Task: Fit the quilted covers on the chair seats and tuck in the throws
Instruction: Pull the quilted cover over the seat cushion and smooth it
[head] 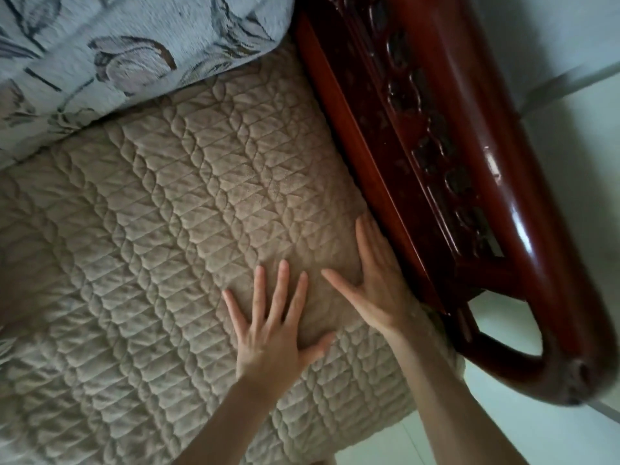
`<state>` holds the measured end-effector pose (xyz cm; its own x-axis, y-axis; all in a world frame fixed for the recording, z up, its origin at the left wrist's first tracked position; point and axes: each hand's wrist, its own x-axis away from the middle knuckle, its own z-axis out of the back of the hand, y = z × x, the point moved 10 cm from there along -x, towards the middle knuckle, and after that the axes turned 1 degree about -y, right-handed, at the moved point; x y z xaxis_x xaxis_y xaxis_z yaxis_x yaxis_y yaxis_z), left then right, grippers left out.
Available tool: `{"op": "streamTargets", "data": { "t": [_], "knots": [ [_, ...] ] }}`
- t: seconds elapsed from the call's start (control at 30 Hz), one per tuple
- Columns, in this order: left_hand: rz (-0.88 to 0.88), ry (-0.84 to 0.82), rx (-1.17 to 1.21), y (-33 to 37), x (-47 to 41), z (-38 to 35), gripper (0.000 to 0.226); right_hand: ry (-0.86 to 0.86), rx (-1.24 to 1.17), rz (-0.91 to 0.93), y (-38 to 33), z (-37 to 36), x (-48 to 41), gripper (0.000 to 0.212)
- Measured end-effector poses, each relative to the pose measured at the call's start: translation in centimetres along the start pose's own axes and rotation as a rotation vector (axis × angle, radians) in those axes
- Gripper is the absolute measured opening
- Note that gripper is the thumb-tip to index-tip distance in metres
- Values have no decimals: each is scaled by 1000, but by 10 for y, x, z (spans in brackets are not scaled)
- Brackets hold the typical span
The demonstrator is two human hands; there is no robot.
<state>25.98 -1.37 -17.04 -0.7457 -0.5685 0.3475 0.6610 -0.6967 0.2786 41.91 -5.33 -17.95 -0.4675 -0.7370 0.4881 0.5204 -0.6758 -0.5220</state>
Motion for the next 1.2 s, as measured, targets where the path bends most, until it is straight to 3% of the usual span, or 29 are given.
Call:
{"op": "streamTargets", "data": {
  "t": [0.27,0.5,0.73,1.2],
  "knots": [
    [46,-22,-72,8,1,-20,100,-12,-168,-134,40,-17,5,112],
    [47,28,-132,10,0,-21,101,7,-291,-94,45,-18,1,105],
    [-5,54,-85,43,54,-35,100,149,37,13,60,-12,90,96],
    [58,75,-109,66,75,-59,98,200,-72,-13,97,-16,104,96]
  ]
}}
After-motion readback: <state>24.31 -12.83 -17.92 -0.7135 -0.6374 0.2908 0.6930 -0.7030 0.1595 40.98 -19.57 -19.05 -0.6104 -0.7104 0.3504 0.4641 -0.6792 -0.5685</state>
